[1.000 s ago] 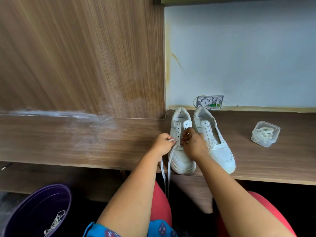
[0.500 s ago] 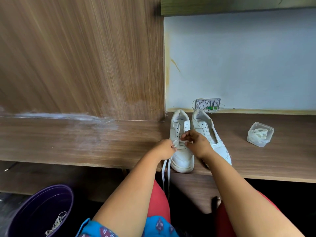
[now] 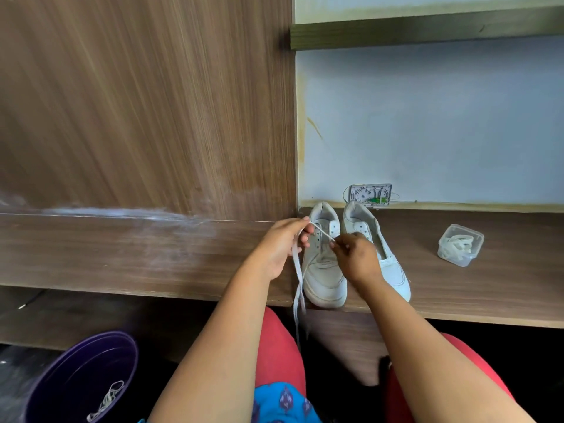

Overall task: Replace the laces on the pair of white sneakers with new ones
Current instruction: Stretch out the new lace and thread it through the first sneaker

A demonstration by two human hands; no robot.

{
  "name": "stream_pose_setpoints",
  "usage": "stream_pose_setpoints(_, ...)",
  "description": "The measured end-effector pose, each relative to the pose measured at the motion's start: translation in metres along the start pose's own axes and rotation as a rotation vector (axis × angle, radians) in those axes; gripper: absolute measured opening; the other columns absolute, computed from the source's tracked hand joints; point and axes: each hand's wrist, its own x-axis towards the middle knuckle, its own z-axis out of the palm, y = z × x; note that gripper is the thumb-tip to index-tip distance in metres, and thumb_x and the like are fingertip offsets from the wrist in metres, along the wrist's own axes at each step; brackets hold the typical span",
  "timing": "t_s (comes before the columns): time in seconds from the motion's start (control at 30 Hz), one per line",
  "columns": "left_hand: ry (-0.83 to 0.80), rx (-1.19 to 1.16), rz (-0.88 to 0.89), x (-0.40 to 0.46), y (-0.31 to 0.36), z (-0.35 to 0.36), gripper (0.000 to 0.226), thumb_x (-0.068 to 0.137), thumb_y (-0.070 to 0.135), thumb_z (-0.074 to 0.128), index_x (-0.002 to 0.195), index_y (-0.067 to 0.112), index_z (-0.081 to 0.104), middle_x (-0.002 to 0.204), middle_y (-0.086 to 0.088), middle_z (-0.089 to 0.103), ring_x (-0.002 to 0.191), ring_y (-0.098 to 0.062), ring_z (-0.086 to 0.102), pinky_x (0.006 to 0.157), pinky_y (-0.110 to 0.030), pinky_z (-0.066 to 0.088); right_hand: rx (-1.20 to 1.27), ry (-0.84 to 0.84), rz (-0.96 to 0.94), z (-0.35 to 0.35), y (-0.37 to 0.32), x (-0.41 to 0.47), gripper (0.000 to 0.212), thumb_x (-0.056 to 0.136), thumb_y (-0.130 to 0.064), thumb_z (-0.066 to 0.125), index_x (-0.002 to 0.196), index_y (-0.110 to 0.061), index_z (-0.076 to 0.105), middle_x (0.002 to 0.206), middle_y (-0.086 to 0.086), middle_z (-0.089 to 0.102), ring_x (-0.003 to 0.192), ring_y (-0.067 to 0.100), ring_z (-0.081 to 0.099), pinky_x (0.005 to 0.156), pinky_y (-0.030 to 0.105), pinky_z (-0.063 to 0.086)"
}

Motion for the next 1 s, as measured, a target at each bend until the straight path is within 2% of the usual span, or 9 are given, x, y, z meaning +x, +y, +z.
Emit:
stream_pose_setpoints(0.1, 0.013, 0.115, 0.046, -0.003, -0.003, 0.003, 0.032, 0.1, 0.02, 0.046, 0.071, 0.013, 0.057, 0.054, 0.007, 0.052, 0.059, -0.009, 0.046, 0.06, -0.014, 0.041, -0.031, -0.017, -0.206, -0.004, -0.016, -0.004, 0.035, 0.087, -0.033, 0.067, 0.118, -0.019, 0.062, 0.11, 0.001, 0.057, 0.101, 0.02, 0.048, 0.083, 0.031, 0.038)
stream_pose_setpoints(0.2, -0.009, 0.147, 0.033, -0.004, -0.008, 0.003, 0.032, 0.1, 0.019, 0.047, 0.07, 0.013, 0.056, 0.057, 0.003, 0.047, 0.057, -0.008, 0.043, 0.054, -0.011, 0.038, -0.211, -0.009, -0.368, -0.002, -0.036, -0.008, 0.013, 0.09, -0.029, 0.06, 0.101, -0.023, 0.065, 0.1, -0.006, 0.065, 0.102, 0.024, 0.045, 0.077, 0.039, 0.033)
stream_pose_setpoints(0.27, 0.001, 0.144, 0.03, -0.003, -0.007, -0.001, 0.032, 0.1, 0.022, 0.048, 0.07, 0.015, 0.057, 0.055, 0.006, 0.046, 0.056, -0.007, 0.044, 0.059, -0.017, 0.036, -0.31, 0.065, -0.284, -0.004, -0.032, -0.008, 0.014, 0.093, -0.032, 0.057, 0.092, -0.022, 0.067, 0.091, -0.005, 0.068, 0.1, 0.027, 0.045, 0.075, 0.037, 0.027)
stream_pose_setpoints(0.4, 0.047, 0.051, 0.033, -0.002, -0.007, -0.008, 0.032, 0.099, 0.023, 0.049, 0.069, 0.016, 0.057, 0.05, 0.01, 0.047, 0.053, -0.006, 0.045, 0.062, -0.023, 0.034, -0.436, -0.044, 0.189, -0.019, -0.005, 0.001, 0.025, 0.095, -0.037, 0.052, 0.112, -0.026, 0.067, 0.121, 0.003, 0.06, 0.114, 0.031, 0.035, 0.088, 0.04, 0.03)
stream_pose_setpoints(0.5, 0.01, 0.156, 0.034, -0.001, -0.012, -0.002, 0.032, 0.1, 0.02, 0.048, 0.071, 0.011, 0.058, 0.057, 0.005, 0.049, 0.055, -0.006, 0.044, 0.056, -0.012, 0.04, -0.33, -0.091, -0.139, -0.015, -0.018, 0.001, 0.037, 0.09, -0.042, 0.06, 0.125, -0.031, 0.06, 0.126, 0.001, 0.054, 0.115, 0.03, 0.038, 0.088, 0.039, 0.035)
stream_pose_setpoints(0.6, -0.001, 0.169, 0.051, 0.001, -0.013, 0.005, 0.033, 0.1, 0.018, 0.048, 0.069, 0.009, 0.056, 0.061, -0.001, 0.046, 0.056, -0.008, 0.041, 0.052, -0.01, 0.038, -0.356, -0.093, -0.358, -0.001, -0.038, -0.008, 0.016, 0.094, -0.027, 0.053, 0.105, -0.022, 0.064, 0.105, -0.002, 0.061, 0.106, 0.028, 0.043, 0.077, 0.035, 0.026)
stream_pose_setpoints(0.77, 0.093, 0.051, 0.075, 0.004, -0.008, -0.005, 0.032, 0.1, 0.02, 0.049, 0.069, 0.012, 0.056, 0.054, 0.008, 0.048, 0.055, -0.007, 0.042, 0.048, -0.009, 0.037, -0.429, -0.115, 0.113, -0.022, -0.005, 0.007, 0.028, 0.095, -0.02, 0.047, 0.12, -0.025, 0.061, 0.122, 0.002, 0.059, 0.117, 0.03, 0.035, 0.089, 0.04, 0.03)
stream_pose_setpoints(0.87, 0.058, 0.168, 0.064, 0.007, -0.017, -0.003, 0.033, 0.1, 0.022, 0.049, 0.07, 0.012, 0.057, 0.059, 0.002, 0.048, 0.057, -0.009, 0.043, 0.056, -0.012, 0.038, -0.354, -0.198, -0.139, -0.025, -0.016, 0.005, 0.051, 0.089, -0.042, 0.061, 0.137, -0.03, 0.049, 0.128, -0.002, 0.052, 0.12, 0.028, 0.035, 0.091, 0.041, 0.033)
stream_pose_setpoints(1.0, 0.026, 0.185, 0.059, 0.011, -0.018, 0.008, 0.034, 0.101, 0.02, 0.048, 0.068, 0.01, 0.054, 0.062, -0.001, 0.046, 0.056, -0.009, 0.04, 0.052, -0.009, 0.037, -0.392, -0.095, -0.335, -0.012, -0.032, -0.003, 0.016, 0.093, -0.033, 0.056, 0.1, -0.025, 0.068, 0.096, -0.005, 0.067, 0.108, 0.026, 0.044, 0.076, 0.035, 0.024)
